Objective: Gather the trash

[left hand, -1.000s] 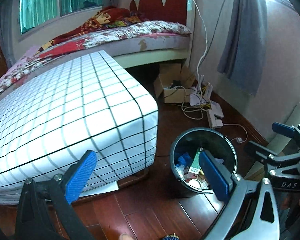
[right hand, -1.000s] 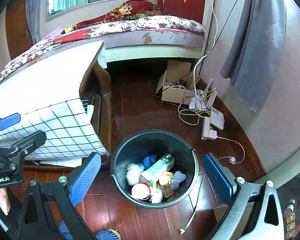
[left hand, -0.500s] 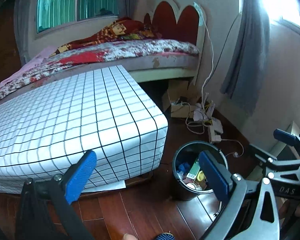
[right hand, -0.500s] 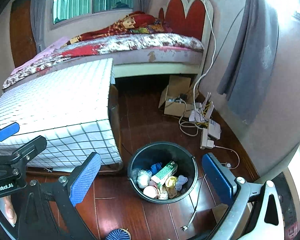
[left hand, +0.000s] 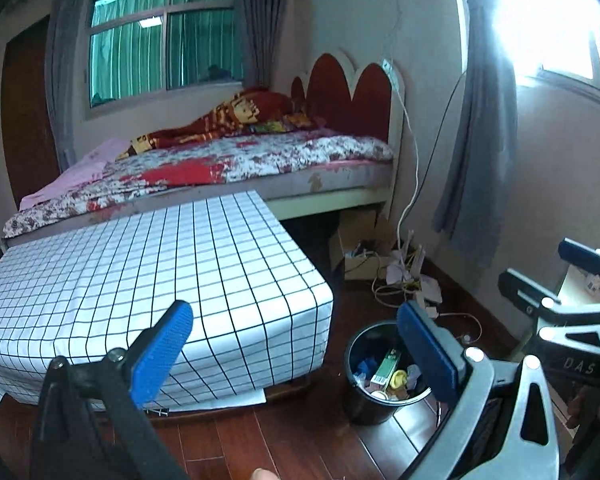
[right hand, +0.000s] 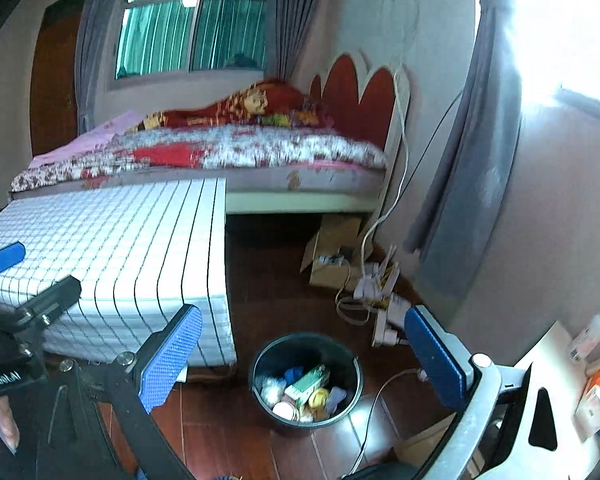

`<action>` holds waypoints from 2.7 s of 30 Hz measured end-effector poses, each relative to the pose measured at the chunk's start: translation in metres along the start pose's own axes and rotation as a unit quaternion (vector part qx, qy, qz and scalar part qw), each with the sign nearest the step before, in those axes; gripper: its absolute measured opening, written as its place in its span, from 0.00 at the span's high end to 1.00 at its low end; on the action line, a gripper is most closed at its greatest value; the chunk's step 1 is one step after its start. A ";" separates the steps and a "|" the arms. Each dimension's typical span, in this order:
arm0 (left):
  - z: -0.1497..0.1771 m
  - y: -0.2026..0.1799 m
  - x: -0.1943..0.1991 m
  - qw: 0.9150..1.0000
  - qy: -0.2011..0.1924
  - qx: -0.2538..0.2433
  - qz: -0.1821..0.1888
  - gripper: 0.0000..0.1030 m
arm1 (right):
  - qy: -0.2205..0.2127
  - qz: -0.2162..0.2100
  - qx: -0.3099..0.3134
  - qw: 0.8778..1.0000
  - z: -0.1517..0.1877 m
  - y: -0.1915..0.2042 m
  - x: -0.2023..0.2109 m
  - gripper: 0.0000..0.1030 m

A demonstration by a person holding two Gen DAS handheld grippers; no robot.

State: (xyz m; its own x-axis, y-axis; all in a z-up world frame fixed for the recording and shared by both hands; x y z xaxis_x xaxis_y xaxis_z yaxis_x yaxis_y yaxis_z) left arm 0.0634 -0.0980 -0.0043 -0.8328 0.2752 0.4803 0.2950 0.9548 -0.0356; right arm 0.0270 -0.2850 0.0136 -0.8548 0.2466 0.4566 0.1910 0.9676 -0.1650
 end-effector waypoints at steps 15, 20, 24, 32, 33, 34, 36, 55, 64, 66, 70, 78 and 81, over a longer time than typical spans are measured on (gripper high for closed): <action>-0.001 -0.003 0.000 1.000 -0.005 -0.006 0.001 0.01 | -0.008 0.002 -0.007 1.000 -0.007 -0.006 0.003 0.01; -0.001 -0.008 0.003 1.000 -0.006 -0.013 0.003 0.01 | -0.007 0.001 -0.009 1.000 -0.007 -0.010 0.003 0.01; -0.001 -0.009 0.004 1.000 -0.005 -0.014 0.005 0.01 | -0.005 0.002 -0.010 1.000 -0.006 -0.011 0.002 0.01; 0.000 -0.011 0.004 1.000 -0.006 -0.017 0.007 0.01 | -0.007 -0.001 -0.015 1.000 -0.005 -0.013 0.004 0.01; 0.000 -0.011 0.004 1.000 -0.005 -0.018 0.007 0.01 | -0.008 -0.001 -0.016 1.000 -0.005 -0.013 0.004 0.01; 0.000 -0.011 0.004 1.000 -0.005 -0.018 0.008 0.01 | -0.008 -0.001 -0.016 1.000 -0.005 -0.013 0.004 0.01; 0.000 -0.012 0.004 1.000 -0.005 -0.018 0.008 0.01 | -0.006 -0.002 -0.018 1.000 -0.003 -0.014 0.003 0.01; 0.005 -0.008 0.002 1.000 0.001 -0.017 0.008 0.01 | 0.001 -0.006 -0.021 1.000 0.000 -0.013 0.001 0.01; 0.005 -0.009 0.003 1.000 0.000 -0.017 0.008 0.01 | -0.001 -0.006 -0.023 1.000 0.000 -0.014 0.002 0.01; 0.006 -0.009 0.002 1.000 0.001 -0.017 0.011 0.01 | 0.000 -0.006 -0.023 1.000 0.001 -0.015 0.001 0.01; 0.006 -0.010 0.002 1.000 0.001 -0.017 0.010 0.01 | 0.002 -0.006 -0.024 1.000 0.003 -0.015 0.000 0.01; 0.006 -0.010 0.002 1.000 0.001 -0.018 0.009 0.01 | 0.003 -0.007 -0.023 1.000 0.003 -0.016 -0.001 0.01; 0.005 -0.010 0.002 1.000 0.002 -0.017 0.009 0.01 | 0.005 -0.007 -0.023 1.000 0.005 -0.015 -0.002 0.01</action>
State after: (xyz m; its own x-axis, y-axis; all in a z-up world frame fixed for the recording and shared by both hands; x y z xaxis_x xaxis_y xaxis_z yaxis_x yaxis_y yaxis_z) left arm 0.0563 -0.1061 -0.0077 -0.8256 0.2916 0.4831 0.3259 0.9453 -0.0136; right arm 0.0232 -0.3005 0.0114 -0.8529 0.2339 0.4666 0.2022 0.9722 -0.1179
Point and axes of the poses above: each gripper's, at about its wrist camera, not at the fingertips, and x roughly against the way its jaws point, y to its left, z to its underside, the point moved 10 cm from there along -x, roughly the way its jaws point, and after that the axes turned 3 degrees about z, right-handed, at the moved point
